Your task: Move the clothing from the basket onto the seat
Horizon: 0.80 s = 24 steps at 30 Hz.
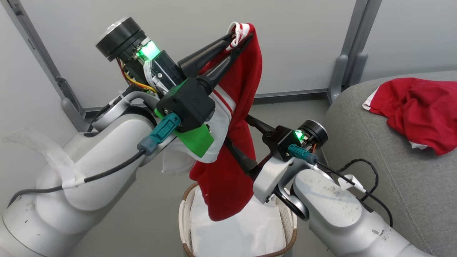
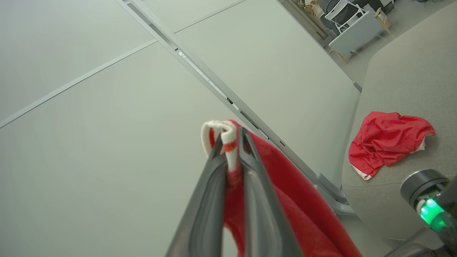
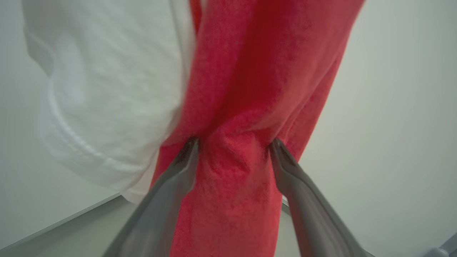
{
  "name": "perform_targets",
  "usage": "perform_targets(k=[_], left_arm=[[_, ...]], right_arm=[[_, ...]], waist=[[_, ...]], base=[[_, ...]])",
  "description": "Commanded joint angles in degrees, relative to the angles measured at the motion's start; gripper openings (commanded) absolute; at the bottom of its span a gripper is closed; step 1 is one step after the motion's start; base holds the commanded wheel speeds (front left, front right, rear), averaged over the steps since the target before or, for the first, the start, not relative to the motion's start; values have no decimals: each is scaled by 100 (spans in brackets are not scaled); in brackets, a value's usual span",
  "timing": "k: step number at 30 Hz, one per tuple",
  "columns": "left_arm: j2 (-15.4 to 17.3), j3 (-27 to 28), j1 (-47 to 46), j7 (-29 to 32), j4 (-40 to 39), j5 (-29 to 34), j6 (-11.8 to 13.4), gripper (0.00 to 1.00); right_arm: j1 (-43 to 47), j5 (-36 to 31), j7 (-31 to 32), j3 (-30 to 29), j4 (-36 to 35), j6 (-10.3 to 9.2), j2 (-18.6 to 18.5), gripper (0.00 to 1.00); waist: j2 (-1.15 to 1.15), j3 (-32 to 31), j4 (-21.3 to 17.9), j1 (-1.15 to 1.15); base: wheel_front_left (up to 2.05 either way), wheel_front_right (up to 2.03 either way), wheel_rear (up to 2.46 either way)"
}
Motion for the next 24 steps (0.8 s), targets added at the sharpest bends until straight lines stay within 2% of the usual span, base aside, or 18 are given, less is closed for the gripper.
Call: perform_targets(k=[1,2,3,5,6,15,20,24], left_arm=[[-31,-21,-68,-42,-15,-75,-20,0],[-35,-32,-58,-60,-10,-88,-20,0],[-30,-40,-30,-57,2,-105,-21,0],[-5,-39,19,-71,41,-133,-13,0],[13,-27,41,-73,56,-151,1,0],[343,382,615,-119,368,-658,352,0],[537,704,1248,-295,621,-1086,676,0],[536,864,1784,-441,794,-1421,842,0]], right_arm=[[-99,156,-2,141,107,-8,-25,100],[-151,224,-1,214,152,-8,-25,82],[-220,296,-1,310,200,-8,-21,41],[-298,400,-2,447,257,-8,-22,5],[-319,441,-1,480,269,-8,-25,0],[-298,451,-2,340,330,-8,-23,0],[-202,350,-2,1,298,-8,-23,0],[-117,206,-2,-347,237,-8,-21,0]], waist=[[0,-6,34,0],[0,-5,47,0],[0,-5,62,0],[0,3,89,0],[0,8,98,0],[0,72,79,0],[0,114,0,0],[0,146,-49,0]], base=[[0,0,0],[0,0,0],[0,0,0],[0,0,0],[0,0,0],[0,0,0],[0,0,0],[0,0,0]])
